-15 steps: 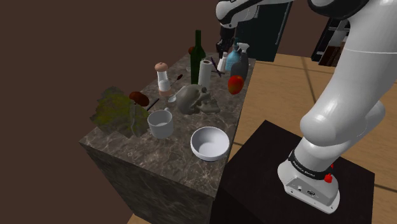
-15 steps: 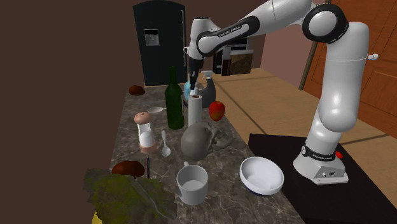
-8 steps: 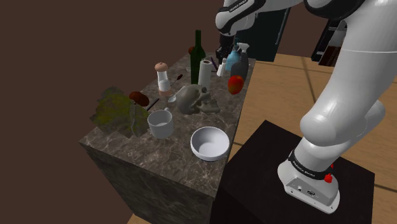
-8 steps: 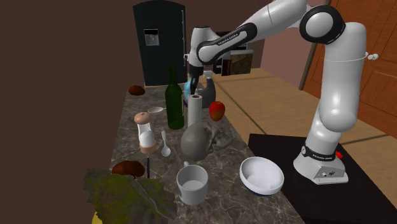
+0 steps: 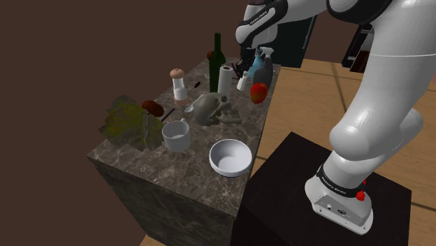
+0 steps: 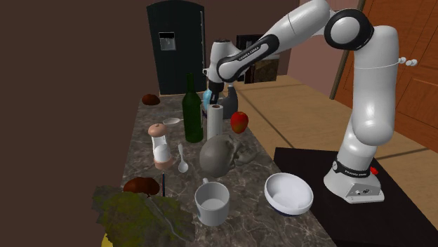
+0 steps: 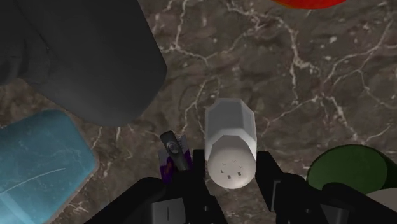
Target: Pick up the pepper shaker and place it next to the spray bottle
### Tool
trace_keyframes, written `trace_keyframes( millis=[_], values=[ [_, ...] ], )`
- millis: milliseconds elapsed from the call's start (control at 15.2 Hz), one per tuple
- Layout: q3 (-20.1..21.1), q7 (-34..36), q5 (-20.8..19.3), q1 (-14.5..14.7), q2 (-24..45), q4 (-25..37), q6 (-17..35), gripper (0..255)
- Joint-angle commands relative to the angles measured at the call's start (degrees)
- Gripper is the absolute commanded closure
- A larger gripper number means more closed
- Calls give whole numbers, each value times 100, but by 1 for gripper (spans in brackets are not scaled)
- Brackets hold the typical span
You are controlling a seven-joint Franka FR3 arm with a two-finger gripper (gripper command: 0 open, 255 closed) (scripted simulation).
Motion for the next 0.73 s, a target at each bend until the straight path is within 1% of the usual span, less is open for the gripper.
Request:
trace_keyframes(
  millis=[0,396,462,660],
  values=[
    [-3,-2,-1,-4,-6,-57,55,255],
    [-3,-2,-1,-4,-5,-56,55,255],
    [-3,-2,-1,-4,-5,-56,55,0],
    [-3,-2,-1,-4,-5,-56,55,0]
  ],
)
